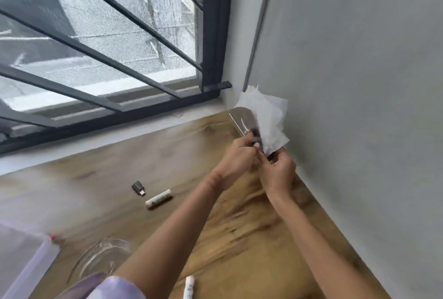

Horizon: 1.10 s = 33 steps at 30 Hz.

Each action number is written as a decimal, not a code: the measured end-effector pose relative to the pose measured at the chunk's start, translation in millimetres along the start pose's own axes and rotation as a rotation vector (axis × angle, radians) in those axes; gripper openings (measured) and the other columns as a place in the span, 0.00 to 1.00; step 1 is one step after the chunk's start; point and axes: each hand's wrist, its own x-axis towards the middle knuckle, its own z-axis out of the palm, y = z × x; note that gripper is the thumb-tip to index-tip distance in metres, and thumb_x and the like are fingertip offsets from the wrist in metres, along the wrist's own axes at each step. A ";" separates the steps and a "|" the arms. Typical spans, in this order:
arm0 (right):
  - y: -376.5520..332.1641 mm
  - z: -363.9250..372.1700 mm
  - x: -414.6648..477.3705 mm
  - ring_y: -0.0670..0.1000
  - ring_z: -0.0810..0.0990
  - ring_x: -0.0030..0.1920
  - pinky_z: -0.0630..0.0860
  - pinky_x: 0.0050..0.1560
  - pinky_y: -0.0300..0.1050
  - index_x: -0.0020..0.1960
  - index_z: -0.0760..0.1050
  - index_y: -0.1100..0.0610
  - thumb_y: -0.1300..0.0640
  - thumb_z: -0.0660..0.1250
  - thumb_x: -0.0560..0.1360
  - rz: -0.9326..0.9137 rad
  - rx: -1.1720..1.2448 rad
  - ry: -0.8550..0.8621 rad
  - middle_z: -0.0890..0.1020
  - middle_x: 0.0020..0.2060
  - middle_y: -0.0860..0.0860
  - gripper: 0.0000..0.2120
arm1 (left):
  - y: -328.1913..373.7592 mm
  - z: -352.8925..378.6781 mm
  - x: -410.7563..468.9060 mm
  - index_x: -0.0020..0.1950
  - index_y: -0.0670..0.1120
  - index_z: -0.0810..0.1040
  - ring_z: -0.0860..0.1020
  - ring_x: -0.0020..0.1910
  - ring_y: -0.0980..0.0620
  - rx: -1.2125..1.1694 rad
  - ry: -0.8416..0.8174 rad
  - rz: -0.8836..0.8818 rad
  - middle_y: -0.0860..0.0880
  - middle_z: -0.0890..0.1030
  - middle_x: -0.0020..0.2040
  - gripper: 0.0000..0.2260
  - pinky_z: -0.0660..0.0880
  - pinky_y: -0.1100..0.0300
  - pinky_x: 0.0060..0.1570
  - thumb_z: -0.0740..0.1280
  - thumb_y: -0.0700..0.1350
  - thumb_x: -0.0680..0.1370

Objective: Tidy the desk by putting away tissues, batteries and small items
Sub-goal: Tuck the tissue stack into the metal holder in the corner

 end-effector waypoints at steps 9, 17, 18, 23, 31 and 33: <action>38.6 16.9 50.9 0.52 0.82 0.48 0.77 0.50 0.50 0.52 0.79 0.62 0.58 0.70 0.72 0.080 0.001 -0.022 0.84 0.45 0.54 0.11 | -12.4 7.2 56.9 0.61 0.47 0.76 0.72 0.53 0.70 0.029 0.098 -0.062 0.68 0.74 0.50 0.15 0.68 0.66 0.60 0.57 0.38 0.77; 45.1 18.7 55.5 0.56 0.82 0.46 0.78 0.47 0.55 0.51 0.78 0.63 0.59 0.68 0.72 0.080 0.028 -0.010 0.84 0.44 0.58 0.10 | -24.1 18.3 64.5 0.66 0.51 0.71 0.71 0.66 0.52 0.022 0.163 -0.065 0.51 0.75 0.65 0.23 0.64 0.50 0.70 0.58 0.46 0.71; 44.3 18.6 55.1 0.56 0.82 0.46 0.78 0.47 0.55 0.51 0.78 0.64 0.60 0.68 0.72 0.078 0.022 -0.012 0.84 0.44 0.58 0.09 | -22.6 18.5 62.9 0.66 0.51 0.71 0.71 0.66 0.52 0.023 0.160 -0.069 0.51 0.75 0.65 0.22 0.64 0.49 0.70 0.57 0.46 0.72; 36.5 10.4 47.9 0.50 0.81 0.46 0.77 0.48 0.47 0.52 0.78 0.61 0.59 0.71 0.71 0.054 0.011 -0.036 0.84 0.45 0.52 0.11 | -11.8 20.6 42.9 0.64 0.52 0.73 0.71 0.63 0.57 0.031 0.151 -0.058 0.64 0.72 0.58 0.17 0.64 0.51 0.69 0.57 0.41 0.77; 6.5 -15.4 -6.9 0.50 0.77 0.59 0.74 0.61 0.48 0.63 0.71 0.61 0.65 0.70 0.71 -0.178 0.107 0.180 0.78 0.57 0.52 0.21 | -6.6 19.4 -23.3 0.74 0.43 0.59 0.59 0.74 0.54 -0.024 0.252 -0.052 0.51 0.59 0.75 0.22 0.58 0.56 0.73 0.56 0.35 0.80; -6.2 -20.0 -23.6 0.47 0.79 0.54 0.75 0.57 0.44 0.59 0.73 0.59 0.63 0.70 0.72 -0.251 0.126 0.163 0.79 0.52 0.49 0.17 | -4.0 17.4 -47.7 0.73 0.43 0.60 0.60 0.73 0.54 -0.055 0.286 -0.027 0.50 0.60 0.75 0.22 0.59 0.55 0.73 0.56 0.34 0.80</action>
